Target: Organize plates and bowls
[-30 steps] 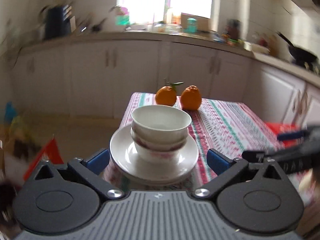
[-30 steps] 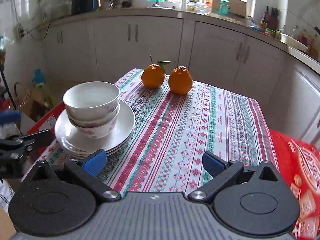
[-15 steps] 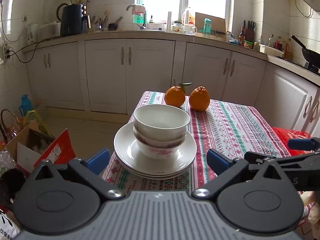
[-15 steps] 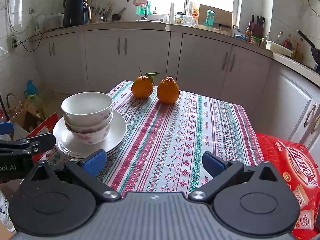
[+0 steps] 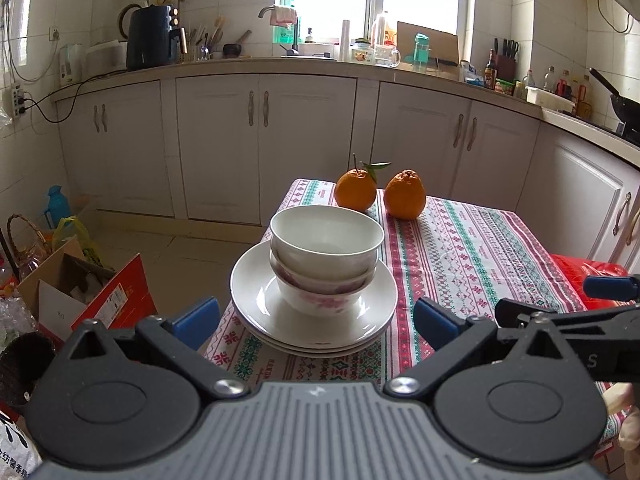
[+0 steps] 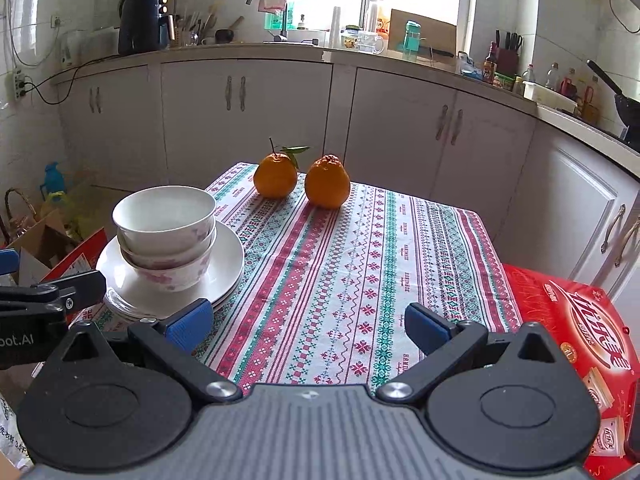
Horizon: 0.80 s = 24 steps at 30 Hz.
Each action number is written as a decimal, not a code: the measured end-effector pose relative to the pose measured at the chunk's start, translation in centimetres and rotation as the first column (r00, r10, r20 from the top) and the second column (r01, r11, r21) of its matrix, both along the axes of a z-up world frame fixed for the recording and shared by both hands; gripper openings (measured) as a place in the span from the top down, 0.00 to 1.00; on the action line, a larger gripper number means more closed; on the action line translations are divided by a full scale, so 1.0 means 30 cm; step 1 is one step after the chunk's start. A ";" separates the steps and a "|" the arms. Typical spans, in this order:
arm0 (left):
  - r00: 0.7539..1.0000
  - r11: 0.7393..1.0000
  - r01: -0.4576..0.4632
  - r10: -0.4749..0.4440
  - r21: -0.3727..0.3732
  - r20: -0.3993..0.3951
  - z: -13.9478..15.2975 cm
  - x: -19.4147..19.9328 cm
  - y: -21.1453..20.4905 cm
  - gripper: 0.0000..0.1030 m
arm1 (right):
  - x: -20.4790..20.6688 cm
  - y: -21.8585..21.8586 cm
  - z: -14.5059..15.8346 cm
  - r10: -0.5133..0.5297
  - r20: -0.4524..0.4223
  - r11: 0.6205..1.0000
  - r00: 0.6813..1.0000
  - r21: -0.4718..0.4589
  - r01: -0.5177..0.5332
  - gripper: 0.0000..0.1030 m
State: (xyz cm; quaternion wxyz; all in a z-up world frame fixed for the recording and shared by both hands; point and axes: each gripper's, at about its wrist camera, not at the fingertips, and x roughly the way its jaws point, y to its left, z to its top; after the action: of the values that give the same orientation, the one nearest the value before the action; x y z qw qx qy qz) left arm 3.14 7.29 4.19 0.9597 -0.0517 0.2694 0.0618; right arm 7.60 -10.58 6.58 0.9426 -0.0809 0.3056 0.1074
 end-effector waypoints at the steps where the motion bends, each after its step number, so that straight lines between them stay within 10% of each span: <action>1: 1.000 1.000 0.001 -0.001 0.002 0.001 0.000 -0.001 0.000 0.01 | -0.001 0.000 0.001 -0.001 0.001 1.000 1.000 0.001 0.001 0.00; 24: 1.000 1.000 -0.012 0.012 0.006 -0.004 0.003 0.003 -0.006 0.01 | -0.005 0.004 0.008 -0.014 0.021 1.000 1.000 -0.014 0.014 0.00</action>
State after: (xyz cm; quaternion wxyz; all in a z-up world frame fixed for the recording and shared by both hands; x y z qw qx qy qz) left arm 3.25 7.12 4.28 0.9589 -0.0506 0.2708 0.0685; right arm 7.43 -10.47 6.82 0.9460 -0.0864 0.2969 0.0977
